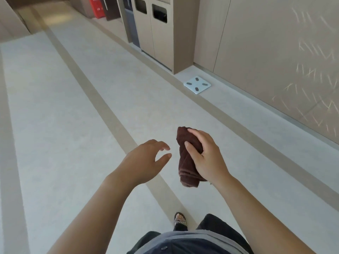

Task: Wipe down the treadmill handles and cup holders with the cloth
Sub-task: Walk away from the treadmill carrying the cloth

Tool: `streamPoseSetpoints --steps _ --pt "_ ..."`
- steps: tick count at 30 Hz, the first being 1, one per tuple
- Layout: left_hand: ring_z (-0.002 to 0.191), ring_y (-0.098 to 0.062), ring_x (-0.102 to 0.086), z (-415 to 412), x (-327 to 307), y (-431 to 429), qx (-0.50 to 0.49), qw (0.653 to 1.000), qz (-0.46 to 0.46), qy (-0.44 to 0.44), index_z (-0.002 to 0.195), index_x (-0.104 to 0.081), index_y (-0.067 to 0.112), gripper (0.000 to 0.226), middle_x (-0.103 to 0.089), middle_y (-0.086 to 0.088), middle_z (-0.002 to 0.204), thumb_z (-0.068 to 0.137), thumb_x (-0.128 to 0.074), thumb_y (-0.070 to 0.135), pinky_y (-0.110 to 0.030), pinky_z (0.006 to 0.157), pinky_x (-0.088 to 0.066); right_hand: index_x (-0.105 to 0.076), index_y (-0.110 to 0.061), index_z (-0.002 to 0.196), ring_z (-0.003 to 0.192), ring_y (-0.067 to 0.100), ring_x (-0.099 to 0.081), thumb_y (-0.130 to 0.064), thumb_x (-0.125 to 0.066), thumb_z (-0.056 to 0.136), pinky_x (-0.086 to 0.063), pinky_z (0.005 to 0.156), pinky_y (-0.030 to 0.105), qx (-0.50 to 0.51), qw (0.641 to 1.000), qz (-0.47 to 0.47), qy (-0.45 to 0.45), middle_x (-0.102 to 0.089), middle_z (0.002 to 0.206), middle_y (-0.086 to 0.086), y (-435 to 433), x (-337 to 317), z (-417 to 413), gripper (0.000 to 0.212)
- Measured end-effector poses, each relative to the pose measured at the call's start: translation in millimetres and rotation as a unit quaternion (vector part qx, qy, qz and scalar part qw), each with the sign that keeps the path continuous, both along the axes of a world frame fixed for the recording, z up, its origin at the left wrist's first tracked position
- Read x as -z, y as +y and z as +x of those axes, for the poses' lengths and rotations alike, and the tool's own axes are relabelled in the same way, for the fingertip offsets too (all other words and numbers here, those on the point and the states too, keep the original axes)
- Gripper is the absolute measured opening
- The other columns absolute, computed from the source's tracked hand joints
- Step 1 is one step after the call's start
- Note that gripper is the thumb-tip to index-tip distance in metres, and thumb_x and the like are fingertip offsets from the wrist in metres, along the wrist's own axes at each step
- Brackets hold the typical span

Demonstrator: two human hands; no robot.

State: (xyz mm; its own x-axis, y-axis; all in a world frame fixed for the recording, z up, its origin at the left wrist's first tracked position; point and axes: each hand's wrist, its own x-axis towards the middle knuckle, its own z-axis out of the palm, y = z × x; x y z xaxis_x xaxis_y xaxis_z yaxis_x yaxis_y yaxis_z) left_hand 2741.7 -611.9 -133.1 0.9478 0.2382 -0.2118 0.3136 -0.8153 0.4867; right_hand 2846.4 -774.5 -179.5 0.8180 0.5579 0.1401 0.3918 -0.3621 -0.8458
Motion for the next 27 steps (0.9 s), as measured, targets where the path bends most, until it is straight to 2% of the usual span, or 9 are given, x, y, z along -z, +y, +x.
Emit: streamPoseSetpoints --steps 6,12,16,19,27 --pt "0.103 -0.004 -0.053 73 3 102 -0.083 0.995 -0.059 -0.005 0.115 -0.055 0.037 0.029 -0.057 0.016 0.116 0.09 -0.044 0.046 -0.023 0.083 -0.04 -0.051 -0.028 0.128 0.115 -0.008 -0.044 -0.031 -0.054 0.093 -0.03 0.095 0.003 -0.055 0.998 0.005 0.024 -0.052 0.127 -0.014 94 1 96 0.036" --pt "0.103 -0.007 -0.053 162 29 223 -0.142 0.988 -0.063 -0.006 0.115 -0.056 0.033 0.027 -0.058 0.013 0.116 0.091 -0.046 0.042 -0.024 0.081 -0.039 -0.052 -0.028 0.127 0.115 -0.005 -0.044 -0.03 -0.055 0.092 -0.027 0.093 0.0 -0.101 0.993 -0.026 0.046 -0.052 0.127 -0.012 223 24 196 0.035" --pt "0.102 -0.008 -0.055 241 27 316 -0.141 0.989 -0.046 -0.007 0.116 -0.056 0.032 0.028 -0.058 0.012 0.118 0.091 -0.045 0.042 -0.027 0.083 -0.042 -0.05 -0.031 0.128 0.116 -0.004 -0.044 -0.032 -0.055 0.092 -0.029 0.096 0.007 -0.134 0.99 -0.04 0.03 -0.05 0.13 -0.013 320 20 273 0.037" --pt "0.102 -0.009 -0.056 302 18 381 -0.134 0.991 -0.028 -0.007 0.117 -0.054 0.033 0.03 -0.057 0.013 0.12 0.091 -0.043 0.044 -0.032 0.09 -0.045 -0.05 -0.035 0.128 0.114 -0.011 -0.043 -0.033 -0.054 0.092 -0.028 0.093 0.002 -0.127 0.991 -0.035 0.025 -0.049 0.129 -0.016 376 9 333 0.036" --pt "0.105 -0.006 -0.053 475 27 498 -0.058 0.996 -0.061 0.011 0.117 -0.054 0.033 0.029 -0.057 0.012 0.121 0.091 -0.045 0.043 -0.024 0.084 -0.04 -0.048 -0.036 0.127 0.113 -0.007 -0.044 -0.036 -0.052 0.093 -0.03 0.088 -0.002 -0.038 0.996 -0.048 0.066 -0.05 0.128 -0.017 475 28 478 0.034"
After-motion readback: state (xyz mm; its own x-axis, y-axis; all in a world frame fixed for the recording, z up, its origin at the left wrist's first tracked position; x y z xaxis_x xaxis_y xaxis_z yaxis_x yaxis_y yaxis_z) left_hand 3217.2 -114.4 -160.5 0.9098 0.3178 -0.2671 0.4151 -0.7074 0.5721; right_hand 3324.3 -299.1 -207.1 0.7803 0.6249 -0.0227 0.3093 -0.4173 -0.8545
